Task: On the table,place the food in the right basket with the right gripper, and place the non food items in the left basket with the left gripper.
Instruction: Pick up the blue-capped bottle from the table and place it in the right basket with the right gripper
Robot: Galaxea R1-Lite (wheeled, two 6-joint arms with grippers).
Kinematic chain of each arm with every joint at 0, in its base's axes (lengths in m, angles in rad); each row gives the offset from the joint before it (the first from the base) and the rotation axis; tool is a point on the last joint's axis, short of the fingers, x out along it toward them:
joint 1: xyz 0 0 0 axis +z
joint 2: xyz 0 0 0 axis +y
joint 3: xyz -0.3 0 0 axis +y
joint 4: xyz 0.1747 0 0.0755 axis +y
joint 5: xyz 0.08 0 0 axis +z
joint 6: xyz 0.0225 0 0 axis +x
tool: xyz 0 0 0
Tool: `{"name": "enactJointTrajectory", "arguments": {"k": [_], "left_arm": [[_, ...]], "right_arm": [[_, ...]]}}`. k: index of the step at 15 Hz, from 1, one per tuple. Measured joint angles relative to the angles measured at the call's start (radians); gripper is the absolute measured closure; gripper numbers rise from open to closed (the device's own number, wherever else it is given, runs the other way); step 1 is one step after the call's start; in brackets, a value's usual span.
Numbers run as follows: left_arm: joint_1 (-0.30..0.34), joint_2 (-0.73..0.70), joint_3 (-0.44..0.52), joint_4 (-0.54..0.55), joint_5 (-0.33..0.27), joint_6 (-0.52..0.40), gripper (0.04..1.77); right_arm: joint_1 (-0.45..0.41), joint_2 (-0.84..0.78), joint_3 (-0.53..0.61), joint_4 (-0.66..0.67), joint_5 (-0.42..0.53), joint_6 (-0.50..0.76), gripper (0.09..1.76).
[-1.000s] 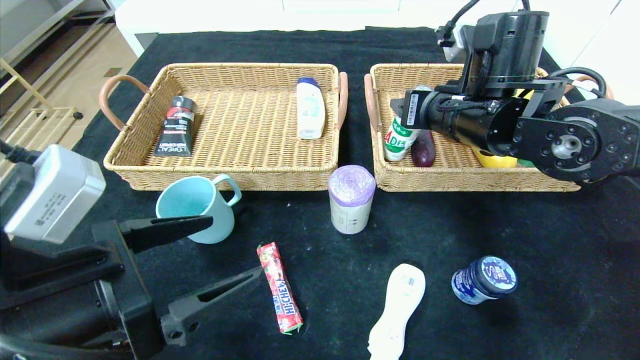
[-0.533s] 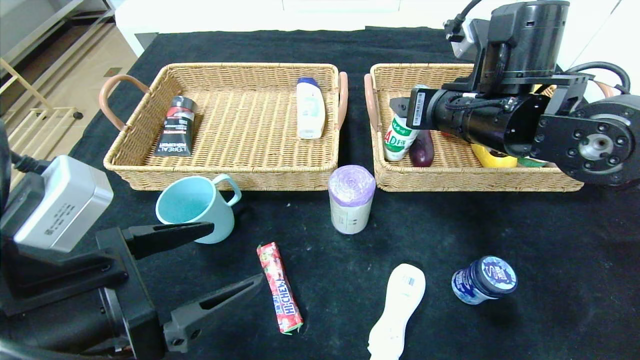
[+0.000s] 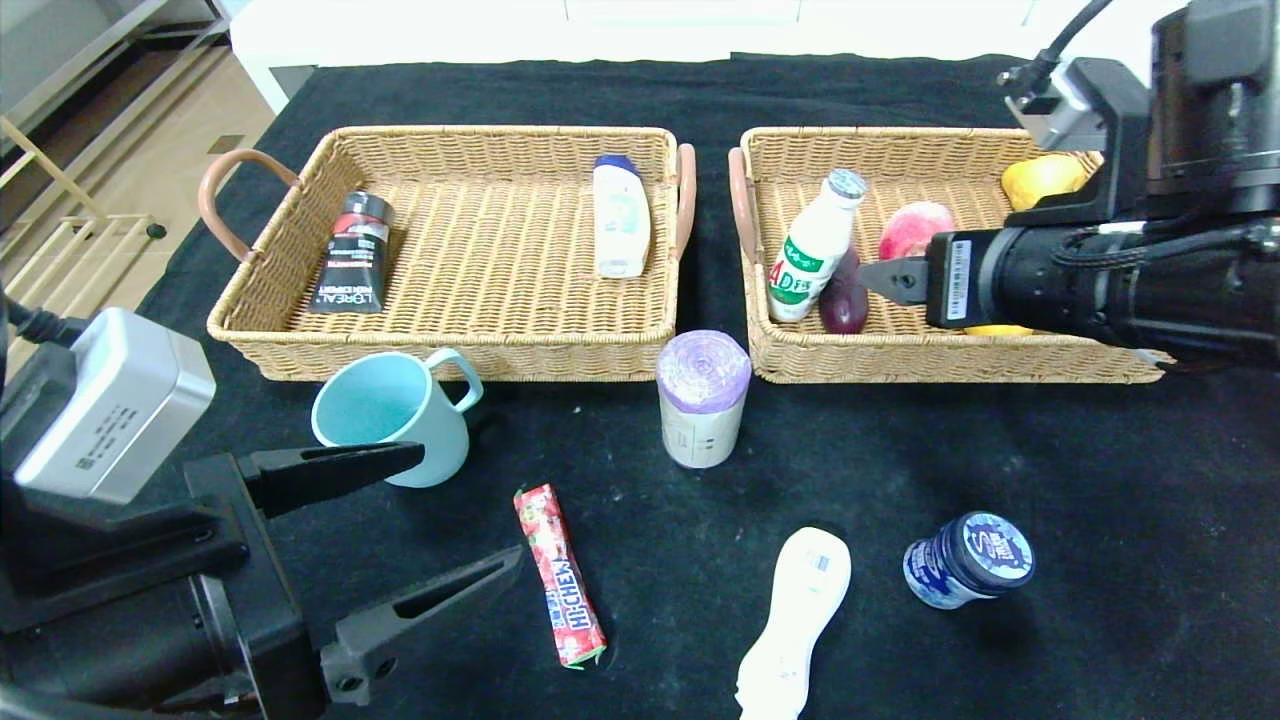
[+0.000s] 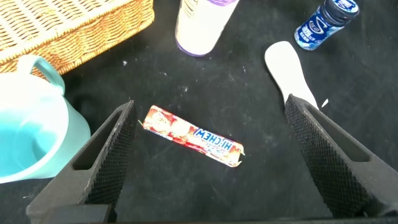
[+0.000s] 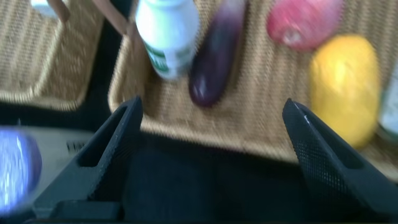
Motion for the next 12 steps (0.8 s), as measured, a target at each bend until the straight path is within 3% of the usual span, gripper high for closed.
{"name": "enactJointTrajectory", "arguments": {"k": [4, 8, 12], "left_arm": [[0.000, -0.001, 0.000, 0.000, 0.011, 0.007, 0.09], [-0.001, 0.000, 0.002, 0.000, 0.014, 0.007, 0.09], [-0.001, 0.000, 0.003, -0.001, 0.014, 0.008, 0.09]], "right_arm": [[0.000, -0.138, 0.045, 0.262, 0.003, 0.013, 0.18], [0.003, -0.206, 0.056, 0.471, 0.031, 0.138, 0.16], [0.051, -0.217, 0.086, 0.536, 0.077, 0.219, 0.15]]}}
